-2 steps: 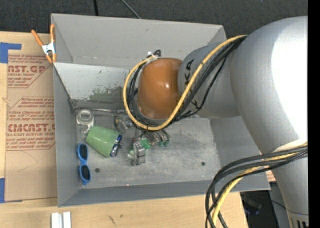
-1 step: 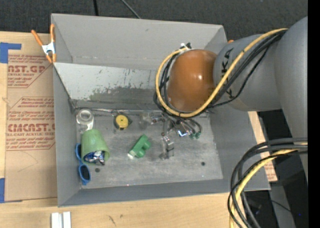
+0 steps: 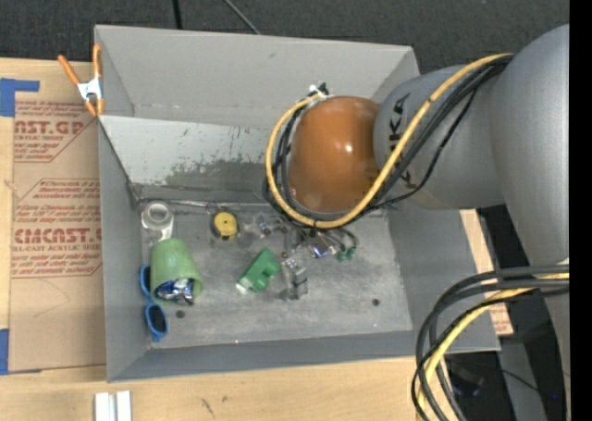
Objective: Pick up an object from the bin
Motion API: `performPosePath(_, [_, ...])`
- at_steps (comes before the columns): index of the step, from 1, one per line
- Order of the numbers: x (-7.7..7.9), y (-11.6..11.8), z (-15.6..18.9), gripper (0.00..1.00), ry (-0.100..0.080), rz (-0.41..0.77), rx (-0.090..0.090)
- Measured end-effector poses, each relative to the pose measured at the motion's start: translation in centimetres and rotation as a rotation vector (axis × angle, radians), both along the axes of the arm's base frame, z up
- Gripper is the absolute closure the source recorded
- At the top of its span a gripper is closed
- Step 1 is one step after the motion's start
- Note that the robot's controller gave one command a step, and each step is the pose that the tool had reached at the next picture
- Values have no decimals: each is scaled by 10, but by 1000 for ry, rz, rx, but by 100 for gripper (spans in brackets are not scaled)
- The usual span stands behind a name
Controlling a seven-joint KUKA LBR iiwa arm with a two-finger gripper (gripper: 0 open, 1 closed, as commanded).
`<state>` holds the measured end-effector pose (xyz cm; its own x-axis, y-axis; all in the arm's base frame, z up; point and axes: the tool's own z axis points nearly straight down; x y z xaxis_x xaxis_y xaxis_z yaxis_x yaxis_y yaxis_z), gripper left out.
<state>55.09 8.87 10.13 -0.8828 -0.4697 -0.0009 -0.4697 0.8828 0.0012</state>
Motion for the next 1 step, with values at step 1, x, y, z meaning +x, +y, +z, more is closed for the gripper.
performPosePath(1, [7, -11, -33, 0, 1, 62, -1])
